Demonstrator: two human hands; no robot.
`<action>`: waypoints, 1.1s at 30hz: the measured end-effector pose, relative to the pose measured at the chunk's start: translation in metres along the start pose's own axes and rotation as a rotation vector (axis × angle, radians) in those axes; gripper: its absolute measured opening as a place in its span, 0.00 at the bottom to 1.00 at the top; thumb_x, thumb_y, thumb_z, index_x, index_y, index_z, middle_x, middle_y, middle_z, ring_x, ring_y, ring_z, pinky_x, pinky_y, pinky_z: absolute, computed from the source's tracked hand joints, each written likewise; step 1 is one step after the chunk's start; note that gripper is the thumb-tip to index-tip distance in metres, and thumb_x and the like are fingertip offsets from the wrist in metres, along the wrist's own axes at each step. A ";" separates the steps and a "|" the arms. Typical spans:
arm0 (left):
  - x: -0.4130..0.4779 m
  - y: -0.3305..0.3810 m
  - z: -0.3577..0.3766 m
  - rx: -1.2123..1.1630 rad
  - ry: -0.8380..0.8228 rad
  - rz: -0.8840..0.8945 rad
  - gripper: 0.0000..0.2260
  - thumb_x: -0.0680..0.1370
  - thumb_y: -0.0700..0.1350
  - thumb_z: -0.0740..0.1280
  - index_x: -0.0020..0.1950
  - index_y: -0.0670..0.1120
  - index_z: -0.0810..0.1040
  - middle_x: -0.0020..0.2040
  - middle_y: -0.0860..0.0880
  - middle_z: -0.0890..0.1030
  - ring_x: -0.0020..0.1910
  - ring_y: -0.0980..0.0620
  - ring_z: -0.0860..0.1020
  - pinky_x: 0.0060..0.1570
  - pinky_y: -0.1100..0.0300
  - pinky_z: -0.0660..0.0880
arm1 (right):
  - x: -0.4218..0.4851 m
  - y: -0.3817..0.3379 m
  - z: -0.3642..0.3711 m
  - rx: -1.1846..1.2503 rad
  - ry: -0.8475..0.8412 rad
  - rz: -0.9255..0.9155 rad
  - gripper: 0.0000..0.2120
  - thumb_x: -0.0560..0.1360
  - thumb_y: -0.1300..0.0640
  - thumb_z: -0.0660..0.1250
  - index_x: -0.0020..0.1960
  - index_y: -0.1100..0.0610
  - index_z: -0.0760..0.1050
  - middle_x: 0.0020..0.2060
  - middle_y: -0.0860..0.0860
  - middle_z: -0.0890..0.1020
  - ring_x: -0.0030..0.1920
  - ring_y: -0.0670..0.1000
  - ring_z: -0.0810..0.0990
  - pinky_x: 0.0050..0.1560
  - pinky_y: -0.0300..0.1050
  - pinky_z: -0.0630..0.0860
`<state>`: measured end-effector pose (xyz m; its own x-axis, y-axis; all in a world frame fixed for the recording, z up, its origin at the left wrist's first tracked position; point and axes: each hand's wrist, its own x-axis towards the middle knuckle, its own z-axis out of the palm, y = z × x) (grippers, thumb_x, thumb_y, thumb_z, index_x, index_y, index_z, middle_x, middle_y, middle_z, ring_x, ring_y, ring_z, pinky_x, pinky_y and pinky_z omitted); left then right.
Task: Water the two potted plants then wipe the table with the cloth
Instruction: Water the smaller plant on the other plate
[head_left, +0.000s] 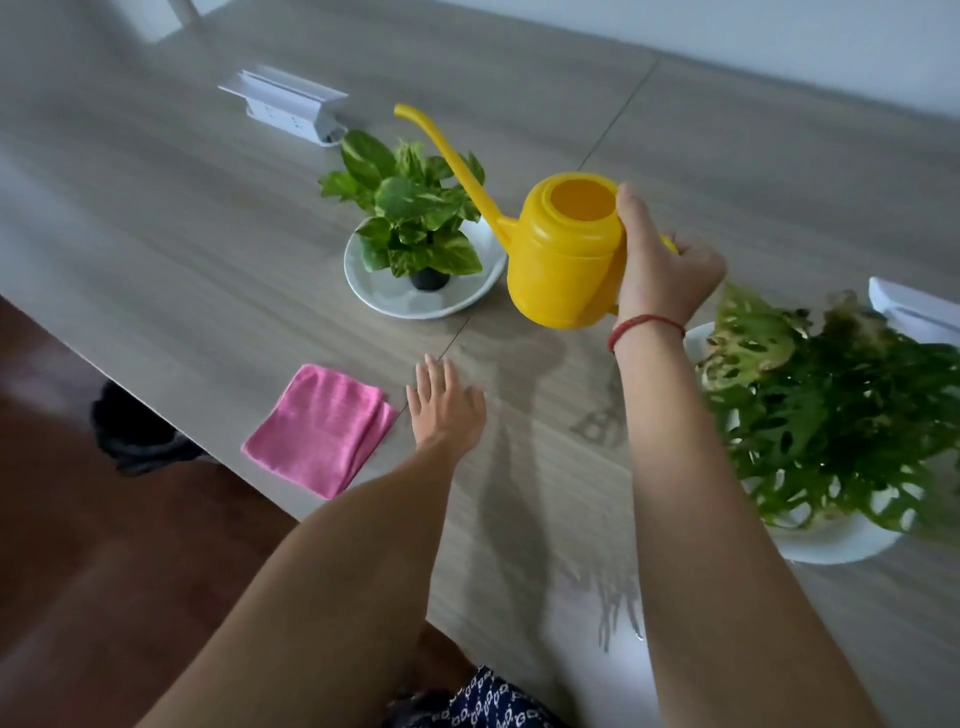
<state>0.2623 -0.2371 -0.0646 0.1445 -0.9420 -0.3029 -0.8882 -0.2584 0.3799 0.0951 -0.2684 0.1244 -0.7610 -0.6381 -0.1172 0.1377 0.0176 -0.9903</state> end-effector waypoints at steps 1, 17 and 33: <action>0.006 0.002 0.002 -0.015 -0.036 -0.021 0.29 0.83 0.55 0.50 0.80 0.44 0.46 0.80 0.43 0.42 0.79 0.46 0.40 0.75 0.48 0.39 | 0.005 0.001 0.005 -0.017 0.000 -0.009 0.31 0.60 0.46 0.81 0.23 0.53 0.58 0.22 0.47 0.61 0.25 0.47 0.60 0.26 0.39 0.61; 0.023 0.006 0.017 -0.005 -0.202 -0.105 0.33 0.81 0.61 0.44 0.78 0.47 0.32 0.76 0.46 0.28 0.75 0.48 0.28 0.70 0.47 0.27 | 0.045 -0.038 0.045 -0.565 0.048 -0.371 0.32 0.61 0.35 0.71 0.24 0.58 0.57 0.27 0.51 0.64 0.32 0.54 0.65 0.33 0.45 0.64; 0.022 0.006 0.017 -0.031 -0.178 -0.129 0.33 0.81 0.61 0.47 0.79 0.48 0.34 0.77 0.48 0.30 0.75 0.49 0.29 0.72 0.47 0.29 | 0.036 -0.060 0.064 -0.682 -0.011 -0.491 0.28 0.61 0.36 0.70 0.25 0.54 0.57 0.28 0.50 0.63 0.36 0.54 0.64 0.37 0.41 0.63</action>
<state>0.2522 -0.2553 -0.0840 0.1740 -0.8488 -0.4993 -0.8531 -0.3832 0.3541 0.1001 -0.3414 0.1845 -0.6278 -0.7020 0.3364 -0.6236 0.1949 -0.7571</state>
